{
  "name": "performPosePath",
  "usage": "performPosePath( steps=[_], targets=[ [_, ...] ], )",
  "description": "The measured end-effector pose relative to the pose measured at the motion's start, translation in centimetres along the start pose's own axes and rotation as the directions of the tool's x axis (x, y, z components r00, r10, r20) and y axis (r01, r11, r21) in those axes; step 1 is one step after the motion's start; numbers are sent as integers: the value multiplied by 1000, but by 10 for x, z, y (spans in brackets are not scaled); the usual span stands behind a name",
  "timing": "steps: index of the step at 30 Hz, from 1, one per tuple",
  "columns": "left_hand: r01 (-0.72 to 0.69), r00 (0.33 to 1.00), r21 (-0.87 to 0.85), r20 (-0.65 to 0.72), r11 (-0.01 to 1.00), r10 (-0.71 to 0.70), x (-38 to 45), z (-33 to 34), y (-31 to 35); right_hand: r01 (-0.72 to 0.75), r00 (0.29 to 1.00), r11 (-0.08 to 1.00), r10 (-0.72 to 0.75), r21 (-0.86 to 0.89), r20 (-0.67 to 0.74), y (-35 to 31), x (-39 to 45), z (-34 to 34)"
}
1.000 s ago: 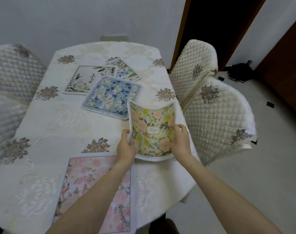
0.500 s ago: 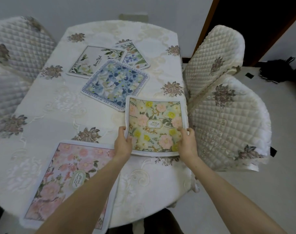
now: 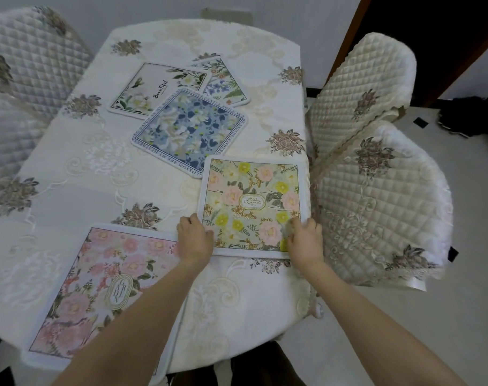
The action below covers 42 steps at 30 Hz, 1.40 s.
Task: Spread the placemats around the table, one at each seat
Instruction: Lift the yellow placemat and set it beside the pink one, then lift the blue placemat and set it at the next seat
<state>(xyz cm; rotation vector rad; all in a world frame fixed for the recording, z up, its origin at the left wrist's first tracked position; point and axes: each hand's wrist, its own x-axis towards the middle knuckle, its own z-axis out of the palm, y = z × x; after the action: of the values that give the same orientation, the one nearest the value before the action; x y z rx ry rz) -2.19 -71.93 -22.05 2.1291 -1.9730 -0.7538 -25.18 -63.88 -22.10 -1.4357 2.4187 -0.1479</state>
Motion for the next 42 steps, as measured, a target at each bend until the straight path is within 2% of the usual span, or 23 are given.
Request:
performPosePath(
  steps=[3, 6, 9, 17, 23, 29, 38, 42],
  targets=[
    [-123, 991, 115, -43, 986, 129, -1, 0, 3, 37, 999, 994, -38, -102, -5, 0, 1, 2],
    [-338, 939, 202, 15, 919, 342, 0, 7, 2, 159, 987, 983, -159, -97, 10, -2, 2, 6],
    [-388, 922, 198, 94, 900, 377, 1, 18, 1, 291, 956, 956, -288, -46, 62, -6, 2, 15],
    [-380, 921, 172, 157, 909, 355, 5, 21, -3, 307, 943, 952, -304, -1, 132, -17, 1, 22],
    [-269, 949, -24, 167, 963, 269, 13, -7, 8, 315, 941, 949, -315, 17, 124, -43, 8, -1],
    [-140, 986, -212, 59, 967, 155, 34, -54, 24, 413, 907, 909, -416, 52, 65, -92, 33, -31],
    [-94, 995, -308, -15, 947, 94, 117, -109, 11, 460, 886, 880, -464, 121, 6, -172, 95, -52],
    [-84, 996, -281, -3, 956, 87, 172, -127, -1, 436, 899, 891, -438, 127, -19, -203, 134, -51]
  ],
)
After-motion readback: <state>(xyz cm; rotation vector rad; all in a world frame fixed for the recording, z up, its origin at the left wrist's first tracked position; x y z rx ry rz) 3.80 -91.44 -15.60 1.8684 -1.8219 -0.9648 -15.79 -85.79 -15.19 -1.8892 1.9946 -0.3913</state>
